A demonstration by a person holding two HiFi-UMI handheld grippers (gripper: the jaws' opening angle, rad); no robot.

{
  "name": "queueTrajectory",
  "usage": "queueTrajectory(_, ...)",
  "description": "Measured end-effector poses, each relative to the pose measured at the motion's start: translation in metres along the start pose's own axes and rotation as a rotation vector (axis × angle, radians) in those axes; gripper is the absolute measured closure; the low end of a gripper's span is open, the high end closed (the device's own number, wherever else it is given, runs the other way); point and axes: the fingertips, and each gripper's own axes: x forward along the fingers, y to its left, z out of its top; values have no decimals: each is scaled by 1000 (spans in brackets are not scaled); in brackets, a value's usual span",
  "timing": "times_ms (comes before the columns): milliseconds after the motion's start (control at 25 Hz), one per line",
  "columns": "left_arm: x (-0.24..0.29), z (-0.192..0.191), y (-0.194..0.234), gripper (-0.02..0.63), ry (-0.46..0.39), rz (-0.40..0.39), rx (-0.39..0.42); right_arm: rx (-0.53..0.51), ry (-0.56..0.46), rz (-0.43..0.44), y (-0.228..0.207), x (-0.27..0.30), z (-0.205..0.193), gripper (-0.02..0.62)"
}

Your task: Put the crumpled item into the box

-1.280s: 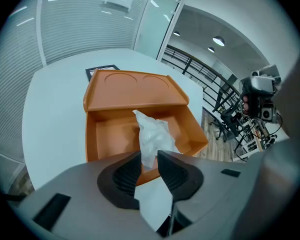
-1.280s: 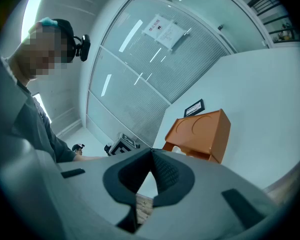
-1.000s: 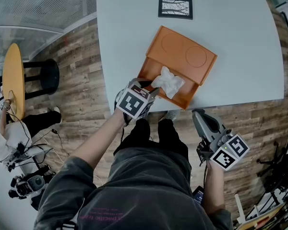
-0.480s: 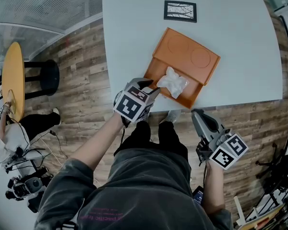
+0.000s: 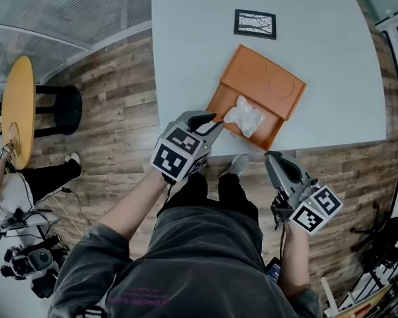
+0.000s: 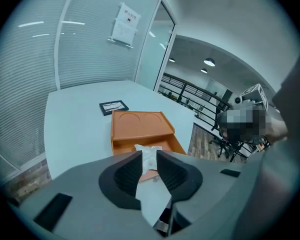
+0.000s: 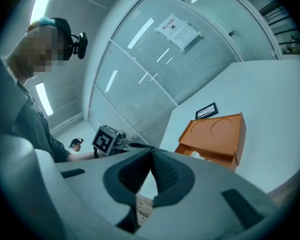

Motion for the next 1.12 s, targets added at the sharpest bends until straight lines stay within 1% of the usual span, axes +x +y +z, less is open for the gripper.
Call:
queueTrajectory(80,-12,7,-2,526,-37,-2,6,-11,-5,0,5,1,2,594)
queueTrajectory(160,-24,13,-4,530,-73,-4,11,-21,-10,2,11,3,4,594)
queueTrajectory(200,-29,15,-5,545,-91,-5,12,-26,-12,3,15,4,5,594)
queueTrajectory(360,-50,24,-11,549,-164,-31,24,-51,-12,4,24,8,8,594)
queueTrajectory(400,-56,26,-13,567,-185,-40,31,-57,-14,4,26,9,9,594)
queueTrajectory(480,-65,32,-17,571,-225,-51,47,-68,-20,3,31,9,12,594)
queueTrajectory(640,-82,39,-22,572,-277,-60,61,-89,-33,3,40,10,17,594)
queueTrajectory(680,-86,41,-23,594,-295,-63,66,-94,-37,3,42,10,18,594)
queueTrajectory(720,-91,43,-24,594,-311,-67,71,-99,-42,3,45,10,20,594)
queueTrajectory(1120,-123,60,-32,594,-395,-86,111,-144,-83,-10,61,8,33,594)
